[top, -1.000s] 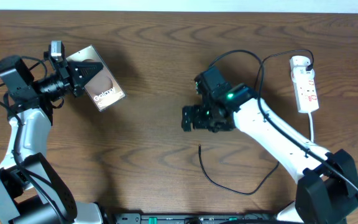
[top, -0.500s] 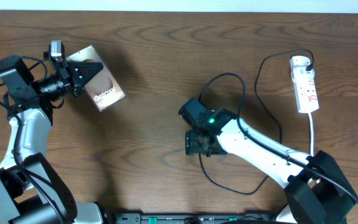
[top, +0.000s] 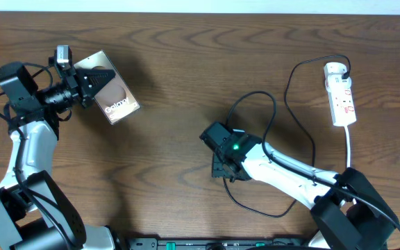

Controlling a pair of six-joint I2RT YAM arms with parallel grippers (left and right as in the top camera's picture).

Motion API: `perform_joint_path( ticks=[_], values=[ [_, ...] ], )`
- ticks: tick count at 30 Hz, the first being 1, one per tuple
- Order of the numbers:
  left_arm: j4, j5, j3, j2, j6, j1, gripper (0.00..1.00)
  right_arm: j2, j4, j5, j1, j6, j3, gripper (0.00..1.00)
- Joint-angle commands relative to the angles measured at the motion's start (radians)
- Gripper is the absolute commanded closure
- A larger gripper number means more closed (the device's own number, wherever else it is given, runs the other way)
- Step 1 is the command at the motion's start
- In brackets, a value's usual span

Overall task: Plug charger to phone and switch on socket
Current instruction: 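Move the right gripper down to the black charger cable on the table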

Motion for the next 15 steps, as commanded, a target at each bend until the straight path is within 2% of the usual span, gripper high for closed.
perform_joint_path(
  ticks=[1, 7, 13, 15],
  values=[
    [0.006, 0.047, -0.005, -0.004, 0.015, -0.004, 0.92, 0.008, 0.012, 0.018, 0.006, 0.019, -0.008, 0.43],
    [0.006, 0.044, -0.005, -0.004, 0.018, -0.004, 0.93, 0.025, 0.017, 0.002, 0.006, 0.016, -0.008, 0.43],
    [0.006, 0.044, -0.005, -0.004, 0.019, -0.004, 0.93, 0.078, 0.042, -0.046, 0.003, 0.01, -0.008, 0.54],
    [0.006, 0.044, -0.005, -0.004, 0.019, -0.004, 0.93, 0.079, 0.043, -0.049, 0.003, 0.007, -0.008, 0.54]
  ],
)
